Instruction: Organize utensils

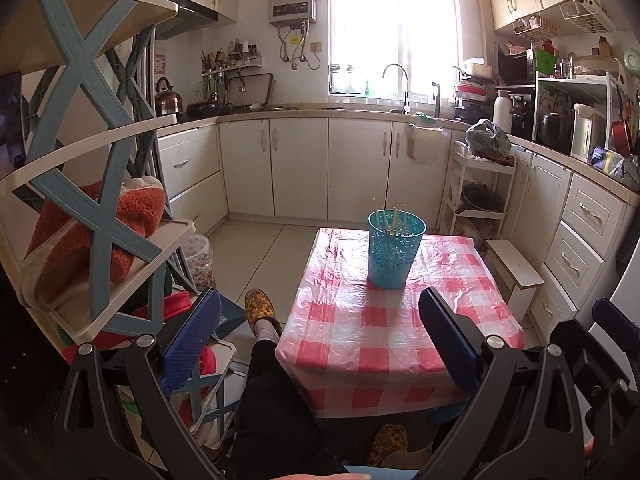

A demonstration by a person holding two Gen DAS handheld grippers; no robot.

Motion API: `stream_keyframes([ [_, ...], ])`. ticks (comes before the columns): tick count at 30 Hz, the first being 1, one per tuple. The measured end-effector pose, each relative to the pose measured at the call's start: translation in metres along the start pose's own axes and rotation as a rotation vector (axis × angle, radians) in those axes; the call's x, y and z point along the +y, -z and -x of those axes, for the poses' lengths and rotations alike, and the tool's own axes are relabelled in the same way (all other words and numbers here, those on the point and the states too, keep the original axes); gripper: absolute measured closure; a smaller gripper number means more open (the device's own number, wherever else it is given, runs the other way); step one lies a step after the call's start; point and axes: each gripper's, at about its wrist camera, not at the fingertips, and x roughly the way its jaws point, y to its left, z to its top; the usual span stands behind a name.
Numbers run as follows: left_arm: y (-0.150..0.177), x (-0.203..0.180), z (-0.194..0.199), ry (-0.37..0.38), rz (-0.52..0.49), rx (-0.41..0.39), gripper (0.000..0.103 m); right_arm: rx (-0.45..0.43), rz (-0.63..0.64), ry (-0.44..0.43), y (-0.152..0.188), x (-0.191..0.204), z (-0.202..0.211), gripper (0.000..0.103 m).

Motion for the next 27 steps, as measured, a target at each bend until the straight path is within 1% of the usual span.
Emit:
stream_keyframes([
  [6, -0.003, -0.006, -0.004, -0.004, -0.011, 0.002, 0.008, -0.015, -0.004, 0.004, -0.004, -0.002, -0.002, 0.007],
  [10, -0.003, -0.011, 0.000, -0.011, -0.020, -0.014, 0.008, -0.024, -0.011, 0.005, -0.004, -0.006, 0.001, 0.007],
  [18, 0.003, -0.024, 0.009, 0.000, -0.059, -0.022, 0.008, -0.044, -0.030, 0.016, -0.002, -0.014, 0.012, 0.007],
  [27, 0.003, -0.024, 0.012, 0.000, -0.062, -0.029, 0.008, -0.051, -0.030, 0.013, -0.002, -0.015, 0.014, 0.007],
])
